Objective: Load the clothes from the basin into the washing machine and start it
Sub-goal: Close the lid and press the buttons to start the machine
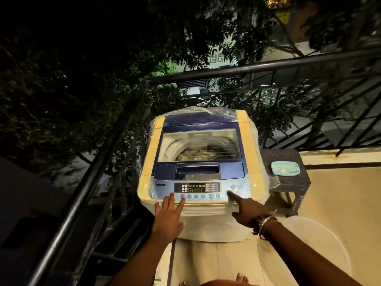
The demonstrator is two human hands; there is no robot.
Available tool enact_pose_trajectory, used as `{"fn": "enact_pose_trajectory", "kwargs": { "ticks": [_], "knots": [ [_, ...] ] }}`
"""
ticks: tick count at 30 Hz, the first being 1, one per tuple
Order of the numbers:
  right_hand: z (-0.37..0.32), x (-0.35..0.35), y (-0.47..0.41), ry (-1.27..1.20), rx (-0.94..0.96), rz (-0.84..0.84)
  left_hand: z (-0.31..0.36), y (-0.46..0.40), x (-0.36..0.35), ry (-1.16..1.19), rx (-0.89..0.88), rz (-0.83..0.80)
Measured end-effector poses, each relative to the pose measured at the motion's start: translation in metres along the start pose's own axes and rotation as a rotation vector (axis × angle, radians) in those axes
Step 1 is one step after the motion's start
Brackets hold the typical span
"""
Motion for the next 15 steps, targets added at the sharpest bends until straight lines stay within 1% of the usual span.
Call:
{"fn": "enact_pose_trajectory", "kwargs": {
  "ticks": [4,7,10,12,15],
  "knots": [
    [0.003,-0.017,0.009,-0.071,-0.050,0.086,-0.001,-0.001,0.010,-0.036,-0.004,0.008],
    [-0.001,-0.018,0.008,-0.085,-0.062,0.136,-0.002,-0.004,0.009,0.002,0.003,0.007],
    [-0.009,-0.012,0.008,-0.097,-0.068,0.188,-0.003,-0.004,0.009,0.047,0.019,0.083],
    [-0.015,-0.010,0.008,-0.093,-0.064,0.208,0.002,-0.008,0.010,0.056,-0.004,0.117],
    [-0.020,-0.012,0.005,-0.084,-0.070,0.207,0.005,-0.019,0.019,0.098,-0.006,0.154]
  ]
}}
Point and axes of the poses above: each hand's wrist, its own y-axis away from the middle knuckle, its own x-axis out of the back of the hand, z = x × y, the point moved 7 cm from there along -y, towards the middle knuckle, and after that the axes turned 10 degrees about z, right-handed, at the moved point
